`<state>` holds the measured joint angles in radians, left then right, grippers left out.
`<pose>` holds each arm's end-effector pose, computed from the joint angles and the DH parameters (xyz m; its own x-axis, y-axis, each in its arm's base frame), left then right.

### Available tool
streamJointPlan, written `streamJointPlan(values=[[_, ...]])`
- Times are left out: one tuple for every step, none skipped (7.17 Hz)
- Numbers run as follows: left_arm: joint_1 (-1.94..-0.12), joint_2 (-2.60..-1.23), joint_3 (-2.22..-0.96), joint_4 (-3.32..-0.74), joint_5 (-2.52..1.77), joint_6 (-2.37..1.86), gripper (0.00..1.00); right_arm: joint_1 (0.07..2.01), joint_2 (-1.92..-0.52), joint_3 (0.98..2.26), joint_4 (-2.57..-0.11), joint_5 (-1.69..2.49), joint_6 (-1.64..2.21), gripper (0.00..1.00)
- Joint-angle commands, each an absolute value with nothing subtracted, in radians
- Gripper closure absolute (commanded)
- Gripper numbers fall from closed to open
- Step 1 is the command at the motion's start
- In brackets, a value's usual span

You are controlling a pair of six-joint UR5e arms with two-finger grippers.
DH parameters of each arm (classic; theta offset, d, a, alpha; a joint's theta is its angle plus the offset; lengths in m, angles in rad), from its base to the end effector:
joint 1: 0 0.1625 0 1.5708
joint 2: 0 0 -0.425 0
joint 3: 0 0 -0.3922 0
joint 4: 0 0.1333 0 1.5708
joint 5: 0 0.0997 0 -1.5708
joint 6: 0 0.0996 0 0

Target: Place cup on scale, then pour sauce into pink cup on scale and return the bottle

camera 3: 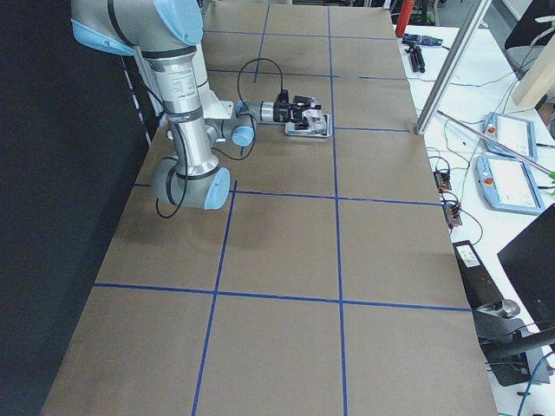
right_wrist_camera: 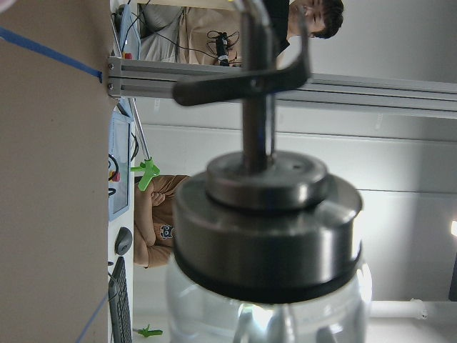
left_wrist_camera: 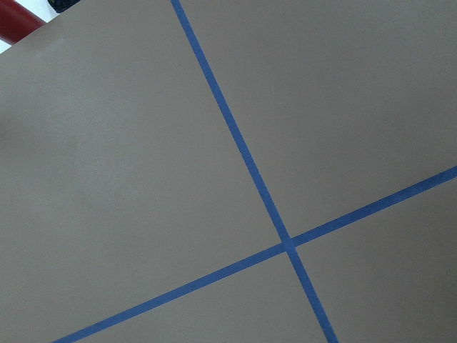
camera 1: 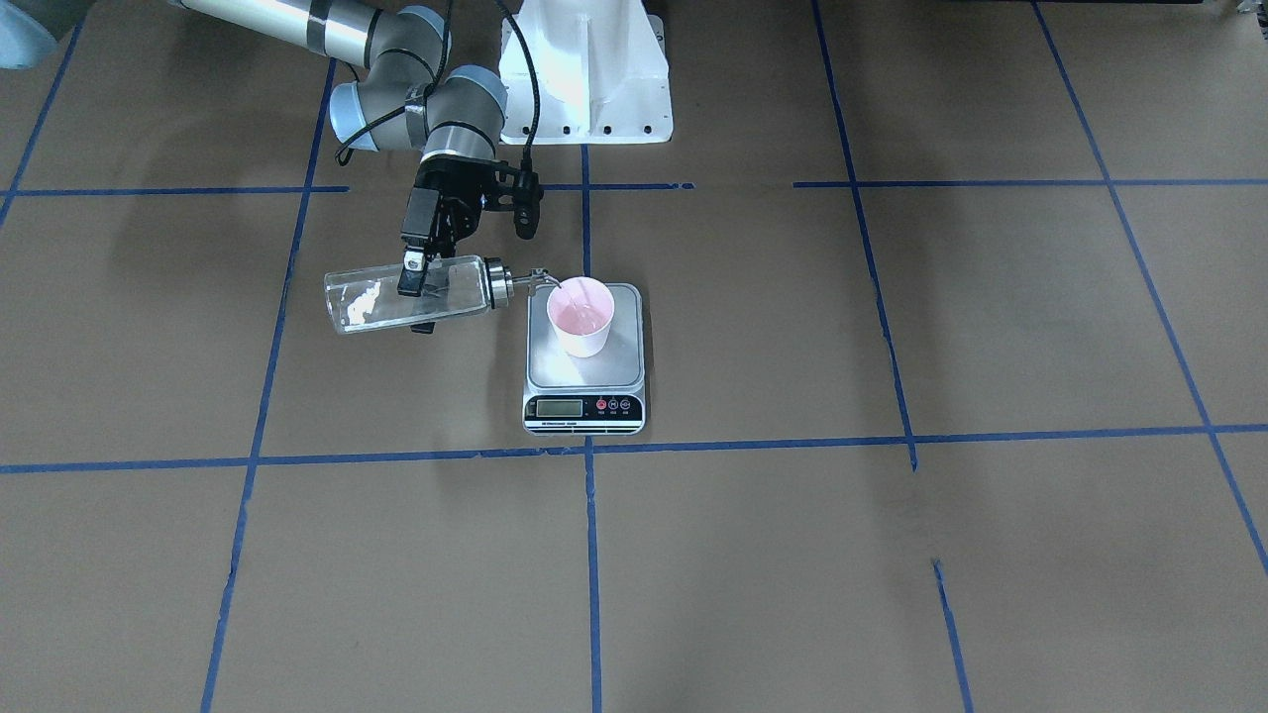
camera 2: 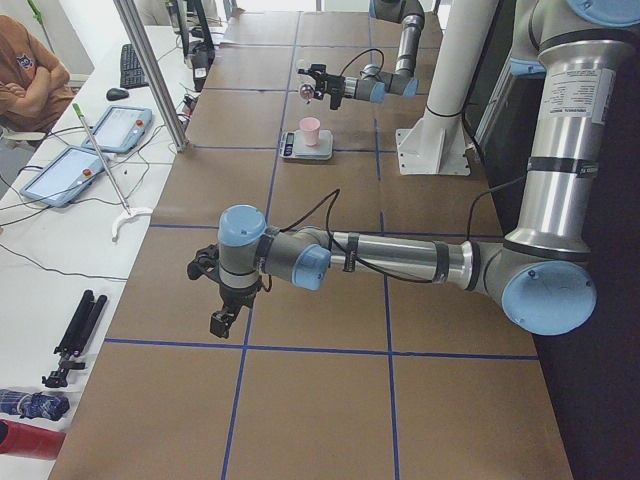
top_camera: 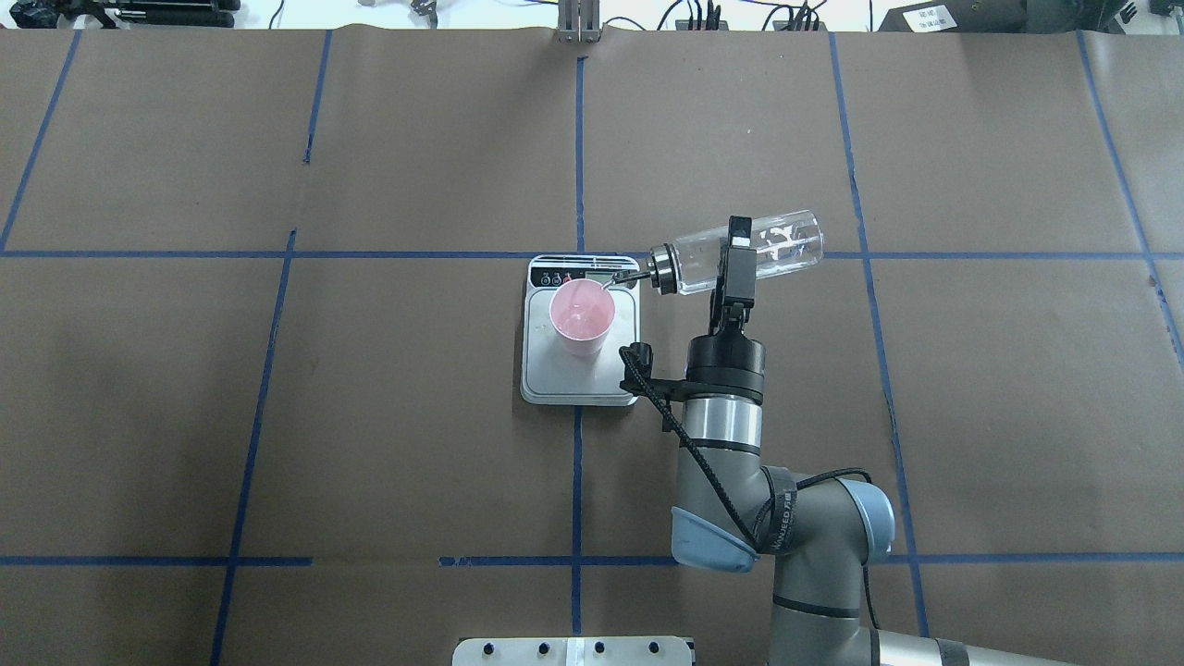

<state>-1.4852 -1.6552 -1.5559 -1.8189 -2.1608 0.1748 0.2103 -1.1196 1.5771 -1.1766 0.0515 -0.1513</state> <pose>-0.0308 -0.5523 0.6062 0.7865 0.4050 -0.4662 -0.2214 0.8896 0.3995 -0.5448 -0.3543 0.3001 0.6400 0.0846 -0.7637 0.7492 0.1520 0.6447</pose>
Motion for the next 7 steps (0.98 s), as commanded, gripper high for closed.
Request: streamJointPlan(values=[[-1.486,-1.655,-1.559,-1.818,-2.161,0.176,0.0,0.21,-1.118,1.577,-1.177,0.048,-0.16,1.0],[-1.486,-1.655,-1.557,-1.818,-2.161,0.176,0.0,0.212,-1.118,1.577,-1.177,0.035,-0.172,1.0],[-1.486,-1.655,-1.557,-1.818,-2.16,0.175,0.0,0.212,-1.118,1.577,-1.177,0.031,-0.175,1.0],[-1.486,-1.655,-1.555,-1.818,-2.161,0.175,0.0,0.212,-1.12,1.577,-1.177,0.031,-0.175,1.0],[-1.486,-1.655,-1.555,-1.818,-2.161,0.175,0.0,0.212,-1.118,1.577,-1.177,0.031,-0.175,1.0],[-1.486,-1.654,-1.555,-1.818,-2.161,0.176,0.0,0.212,-1.12,1.577,-1.177,0.031,-0.175,1.0],[-1.486,-1.654,-1.557,-1.818,-2.161,0.176,0.0,0.212,-1.118,1.577,-1.177,0.031,-0.175,1.0]])
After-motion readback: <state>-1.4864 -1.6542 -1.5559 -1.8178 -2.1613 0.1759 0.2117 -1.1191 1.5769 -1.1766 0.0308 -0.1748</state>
